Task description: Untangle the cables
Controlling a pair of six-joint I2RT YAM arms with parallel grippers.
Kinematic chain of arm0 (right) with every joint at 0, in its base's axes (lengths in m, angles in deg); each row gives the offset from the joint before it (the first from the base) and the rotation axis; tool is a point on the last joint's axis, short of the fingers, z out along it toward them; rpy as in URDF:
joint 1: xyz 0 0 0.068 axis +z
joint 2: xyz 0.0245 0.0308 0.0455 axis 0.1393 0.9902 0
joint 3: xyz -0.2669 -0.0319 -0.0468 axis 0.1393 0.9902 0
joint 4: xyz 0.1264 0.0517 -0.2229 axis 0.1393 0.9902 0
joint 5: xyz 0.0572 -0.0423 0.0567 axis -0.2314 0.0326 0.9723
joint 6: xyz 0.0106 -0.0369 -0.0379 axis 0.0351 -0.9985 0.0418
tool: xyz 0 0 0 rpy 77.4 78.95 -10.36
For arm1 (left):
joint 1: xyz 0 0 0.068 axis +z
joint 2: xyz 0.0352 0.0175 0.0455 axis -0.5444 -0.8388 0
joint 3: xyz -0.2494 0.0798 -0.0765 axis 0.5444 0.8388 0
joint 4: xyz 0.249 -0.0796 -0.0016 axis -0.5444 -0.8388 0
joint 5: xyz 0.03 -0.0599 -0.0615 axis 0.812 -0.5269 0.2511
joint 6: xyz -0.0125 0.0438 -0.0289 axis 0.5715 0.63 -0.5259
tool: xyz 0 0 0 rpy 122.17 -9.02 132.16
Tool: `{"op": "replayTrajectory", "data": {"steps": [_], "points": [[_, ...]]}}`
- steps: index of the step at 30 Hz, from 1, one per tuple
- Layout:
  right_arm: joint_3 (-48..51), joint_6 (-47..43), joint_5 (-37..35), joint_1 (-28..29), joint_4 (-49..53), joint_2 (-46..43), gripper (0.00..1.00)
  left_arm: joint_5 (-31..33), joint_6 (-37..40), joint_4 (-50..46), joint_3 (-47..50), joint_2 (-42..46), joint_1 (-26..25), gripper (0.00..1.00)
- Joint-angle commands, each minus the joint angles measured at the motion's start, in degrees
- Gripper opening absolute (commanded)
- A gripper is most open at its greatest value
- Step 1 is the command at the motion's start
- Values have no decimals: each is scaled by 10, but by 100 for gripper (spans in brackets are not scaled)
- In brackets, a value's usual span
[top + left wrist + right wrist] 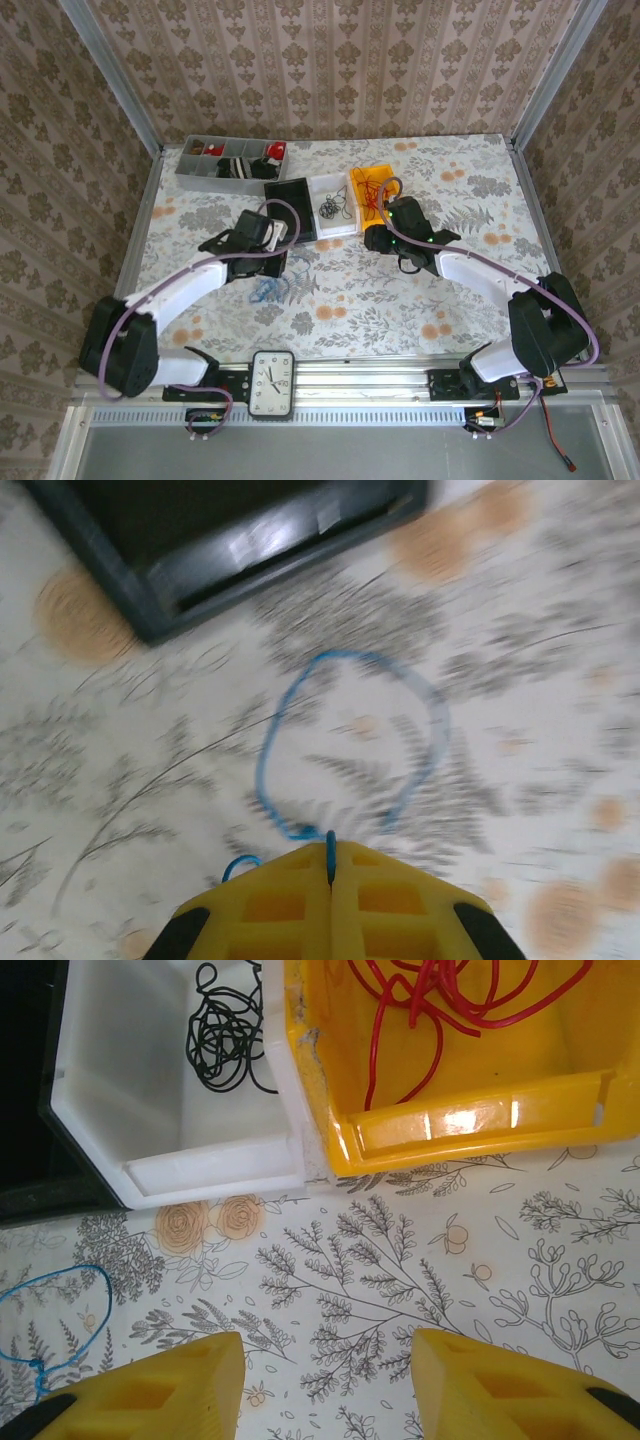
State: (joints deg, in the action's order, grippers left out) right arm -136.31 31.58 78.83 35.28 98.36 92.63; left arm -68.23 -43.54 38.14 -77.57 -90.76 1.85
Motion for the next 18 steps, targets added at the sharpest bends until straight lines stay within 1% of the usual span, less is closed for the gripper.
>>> {"op": "replayTrajectory", "data": {"steps": [1,2,4,6,8,10,13,16,18], "points": [[9,-4,-20,2,-3,-17,48,-183,11,63,-33,72,-6,0],[11,-5,-18,1,-5,-18,48,-213,6,72,-36,81,-7,0],[11,-6,-15,-2,-8,-17,48,-241,2,75,-43,84,-5,0],[12,-6,-4,-4,-15,-17,48,-253,1,81,-43,76,-1,0],[12,-15,23,-5,-24,-19,48,-244,-1,91,-40,65,3,0],[13,-28,68,-3,-36,-22,48,-230,-14,112,-37,55,5,0],[20,-50,151,5,-62,-23,49,-230,-32,151,-39,43,6,0],[18,-71,239,20,-72,-19,49,-232,-28,152,-52,27,6,0],[10,-84,282,35,-68,-4,49,-233,-23,148,-53,19,6,0]]}}
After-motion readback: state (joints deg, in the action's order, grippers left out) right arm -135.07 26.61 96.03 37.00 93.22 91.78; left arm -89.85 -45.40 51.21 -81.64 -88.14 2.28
